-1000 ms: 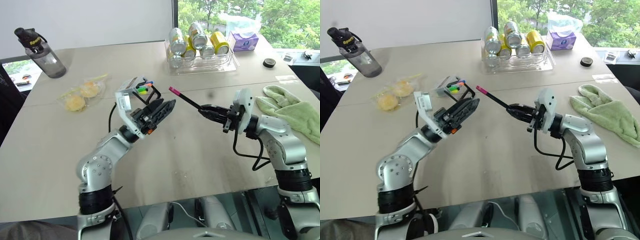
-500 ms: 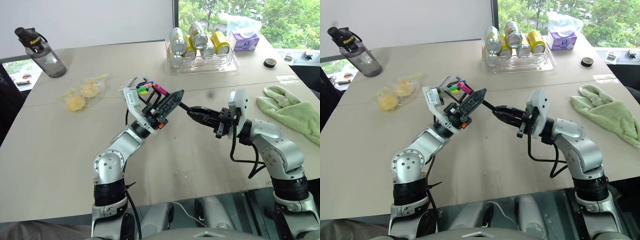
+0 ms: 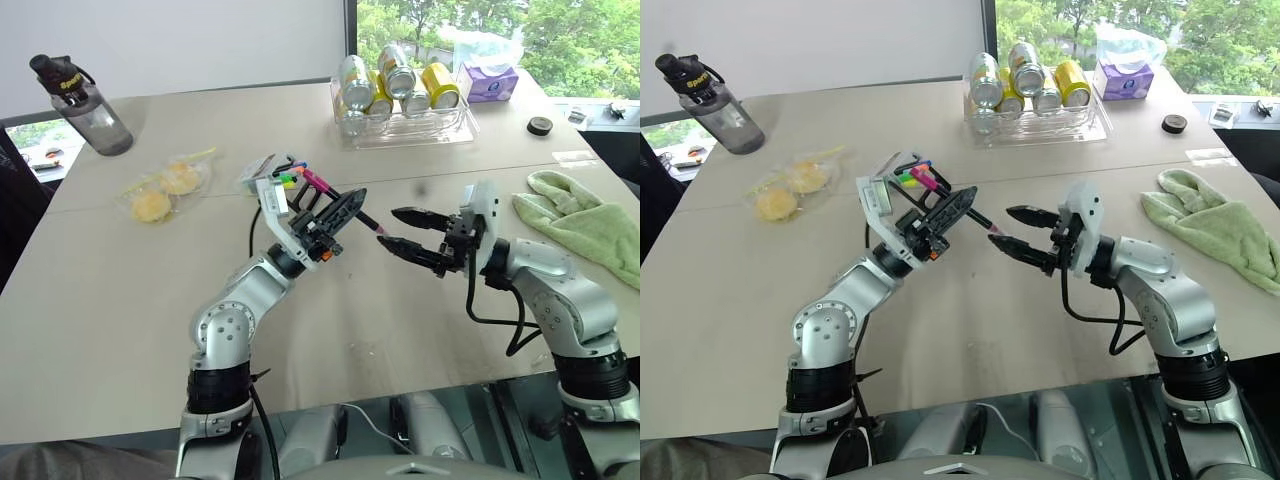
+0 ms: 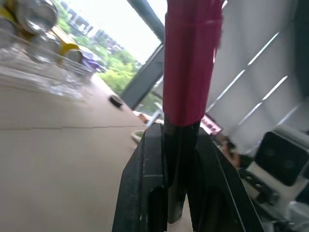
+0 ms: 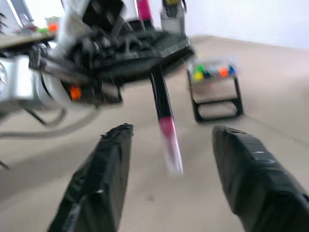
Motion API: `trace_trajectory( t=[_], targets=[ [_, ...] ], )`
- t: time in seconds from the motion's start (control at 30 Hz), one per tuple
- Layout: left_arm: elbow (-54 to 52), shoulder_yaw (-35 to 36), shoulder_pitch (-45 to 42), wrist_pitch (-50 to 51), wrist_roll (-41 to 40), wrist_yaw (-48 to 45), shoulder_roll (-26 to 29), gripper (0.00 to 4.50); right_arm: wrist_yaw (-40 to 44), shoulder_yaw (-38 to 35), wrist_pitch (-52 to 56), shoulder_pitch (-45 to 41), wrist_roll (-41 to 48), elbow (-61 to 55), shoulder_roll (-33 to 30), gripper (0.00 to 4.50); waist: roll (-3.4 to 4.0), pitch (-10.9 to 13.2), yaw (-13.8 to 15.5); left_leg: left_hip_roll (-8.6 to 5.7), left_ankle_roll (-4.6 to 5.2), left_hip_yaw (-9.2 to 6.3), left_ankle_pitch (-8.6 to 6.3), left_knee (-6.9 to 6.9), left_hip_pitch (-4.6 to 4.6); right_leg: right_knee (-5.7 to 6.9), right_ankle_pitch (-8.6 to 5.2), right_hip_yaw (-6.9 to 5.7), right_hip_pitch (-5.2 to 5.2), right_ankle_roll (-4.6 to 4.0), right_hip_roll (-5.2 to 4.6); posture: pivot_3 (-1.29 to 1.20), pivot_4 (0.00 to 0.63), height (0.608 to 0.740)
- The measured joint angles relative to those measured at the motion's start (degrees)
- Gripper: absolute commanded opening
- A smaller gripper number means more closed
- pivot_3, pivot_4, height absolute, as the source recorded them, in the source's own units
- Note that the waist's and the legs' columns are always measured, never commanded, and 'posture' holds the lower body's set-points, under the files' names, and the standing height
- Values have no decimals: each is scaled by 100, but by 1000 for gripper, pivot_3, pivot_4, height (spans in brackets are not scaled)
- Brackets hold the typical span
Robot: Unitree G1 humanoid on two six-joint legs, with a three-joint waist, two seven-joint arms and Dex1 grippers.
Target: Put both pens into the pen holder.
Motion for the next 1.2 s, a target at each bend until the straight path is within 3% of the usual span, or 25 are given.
trace_trajectory(
  t=[0.37,0.5,0.63,0.87,1.2],
  targets=[
    [827,-1023,-548,-2591,3260,-617,1272,0,179,-719,-209,299,62,306,-602,2822,-1,1,101,2,0,0,0,-11,-1,-8,0,0,-1,0,0,0,150,740],
    [1857,-1347,-873,-4113,5092,-3,1784,0,260,-847,-196,374,204,274,-759,2822,-1,2,110,2,1,-1,-1,-12,-2,-11,0,1,-2,0,-1,0,150,740],
    [2184,-1377,-961,-4507,6240,853,1902,0,319,-921,-337,354,224,244,-771,2822,-3,2,108,2,2,-3,-1,-15,-8,-13,0,-1,-7,1,-1,0,150,740],
    [2223,-1384,-1145,-4488,7131,1448,1839,0,274,-974,-436,232,625,-44,-507,2822,-3,2,112,1,2,-6,0,-14,-30,-10,1,-6,-23,1,-3,0,150,740],
    [2122,-1374,-1236,-4491,7140,1496,1650,0,171,-976,-448,232,606,-45,-513,2822,-3,2,108,1,2,-3,0,-13,-32,-4,1,-3,-30,1,-4,0,150,740]
  ],
)
